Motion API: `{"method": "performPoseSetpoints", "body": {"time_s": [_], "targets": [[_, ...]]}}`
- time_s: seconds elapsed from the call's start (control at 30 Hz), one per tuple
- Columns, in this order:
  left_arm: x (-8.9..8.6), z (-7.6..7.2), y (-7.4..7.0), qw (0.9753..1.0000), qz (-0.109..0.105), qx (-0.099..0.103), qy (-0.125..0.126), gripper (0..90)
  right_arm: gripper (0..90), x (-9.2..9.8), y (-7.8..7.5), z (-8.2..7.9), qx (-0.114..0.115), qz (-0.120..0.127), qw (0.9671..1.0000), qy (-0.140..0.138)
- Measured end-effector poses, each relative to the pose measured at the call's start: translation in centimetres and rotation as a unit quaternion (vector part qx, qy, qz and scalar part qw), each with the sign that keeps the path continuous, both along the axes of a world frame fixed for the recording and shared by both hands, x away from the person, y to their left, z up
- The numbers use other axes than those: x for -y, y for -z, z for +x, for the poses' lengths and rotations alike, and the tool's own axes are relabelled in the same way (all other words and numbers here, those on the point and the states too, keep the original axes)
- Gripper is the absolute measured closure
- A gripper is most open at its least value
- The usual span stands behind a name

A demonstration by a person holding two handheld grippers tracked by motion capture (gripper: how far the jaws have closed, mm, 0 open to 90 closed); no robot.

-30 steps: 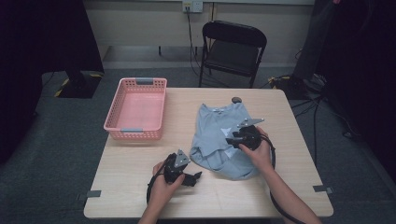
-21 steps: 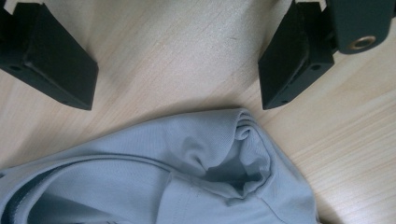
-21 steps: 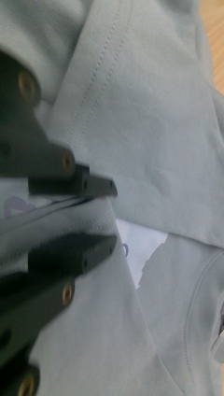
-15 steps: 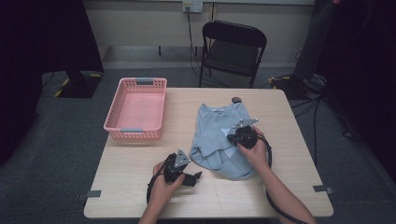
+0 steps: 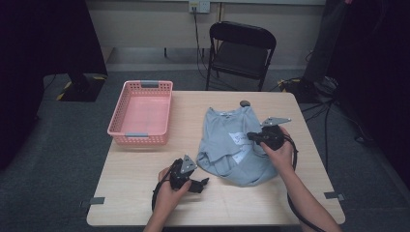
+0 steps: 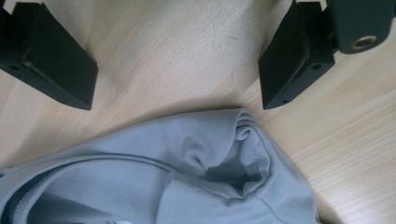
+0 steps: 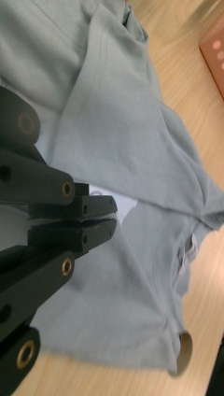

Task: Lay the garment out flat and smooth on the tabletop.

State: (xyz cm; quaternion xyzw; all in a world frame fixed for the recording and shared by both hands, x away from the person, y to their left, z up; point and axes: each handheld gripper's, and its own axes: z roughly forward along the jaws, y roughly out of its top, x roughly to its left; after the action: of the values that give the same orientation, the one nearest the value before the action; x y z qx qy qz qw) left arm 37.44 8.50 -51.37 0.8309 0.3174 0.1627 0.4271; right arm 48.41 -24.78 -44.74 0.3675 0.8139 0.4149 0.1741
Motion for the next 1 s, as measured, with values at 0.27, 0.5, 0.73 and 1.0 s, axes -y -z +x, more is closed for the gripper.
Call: {"method": "performPoseSetpoints", "body": {"time_s": [0.27, 0.5, 0.73, 1.0], "targets": [[0.0, 0.0, 0.0, 1.0000, 0.000, 0.000, 0.000, 11.3, 87.3, 2.5, -0.9, 0.0, 0.011, 0.014, 0.9997, 0.017], [0.0, 0.0, 0.0, 1.0000, 0.000, 0.000, 0.000, 11.2, 87.3, 4.5, -1.9, 0.2, 0.021, 0.024, 0.9989, 0.035], [0.0, 0.0, 0.0, 1.0000, 0.000, 0.000, 0.000, 11.2, 87.2, 5.8, -2.5, 0.3, 0.028, 0.027, 0.9980, 0.049], [0.0, 0.0, 0.0, 1.0000, 0.001, 0.000, 0.000, 11.2, 87.3, 7.4, -2.9, 0.4, 0.034, 0.031, 0.9968, 0.065]]}}
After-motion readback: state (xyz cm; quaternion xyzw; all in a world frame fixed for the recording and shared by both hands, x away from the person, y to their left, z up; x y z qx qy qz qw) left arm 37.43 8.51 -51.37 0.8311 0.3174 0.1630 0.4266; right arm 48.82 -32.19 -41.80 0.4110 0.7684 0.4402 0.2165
